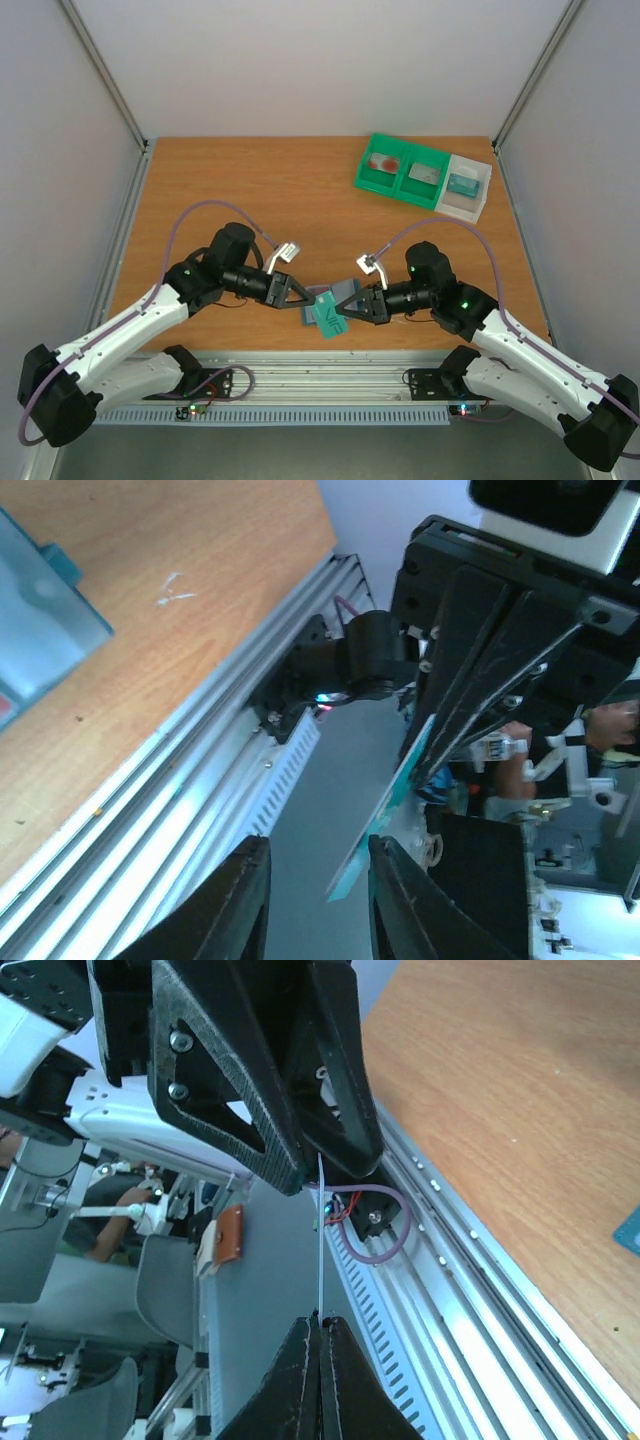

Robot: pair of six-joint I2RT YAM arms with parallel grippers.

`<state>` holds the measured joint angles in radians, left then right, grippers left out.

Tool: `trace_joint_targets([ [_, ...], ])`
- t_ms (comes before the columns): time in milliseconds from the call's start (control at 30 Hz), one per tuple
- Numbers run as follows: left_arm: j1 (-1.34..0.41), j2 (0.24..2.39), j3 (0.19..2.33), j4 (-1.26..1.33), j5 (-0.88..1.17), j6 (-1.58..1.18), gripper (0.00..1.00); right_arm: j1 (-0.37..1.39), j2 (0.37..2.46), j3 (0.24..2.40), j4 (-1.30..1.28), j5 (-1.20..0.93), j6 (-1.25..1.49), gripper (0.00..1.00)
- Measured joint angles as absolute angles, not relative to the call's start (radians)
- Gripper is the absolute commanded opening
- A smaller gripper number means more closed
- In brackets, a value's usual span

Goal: Take the credit cards out of the card holder

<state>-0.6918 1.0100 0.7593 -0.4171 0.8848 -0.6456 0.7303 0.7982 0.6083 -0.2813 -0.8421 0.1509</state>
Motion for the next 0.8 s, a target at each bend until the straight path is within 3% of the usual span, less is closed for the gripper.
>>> trace_joint_targets([
  [167,-0.691,0.99,0.751,-0.36,0.957,-0.67,0.01,0.73,0.796,0.608,-0.276,-0.884,0.152,0.01],
  [333,-0.691,0.974,0.713,-0.273,1.014,-0.707,0.01,0.73,0.786,0.608,-0.281,-0.897,0.159,0.03],
  [800,-0.696,0.975,0.688,-0.142,0.9,-0.801,0.01,0.73,0.643,0.559,-0.23,-0.672,0.35,0.56],
])
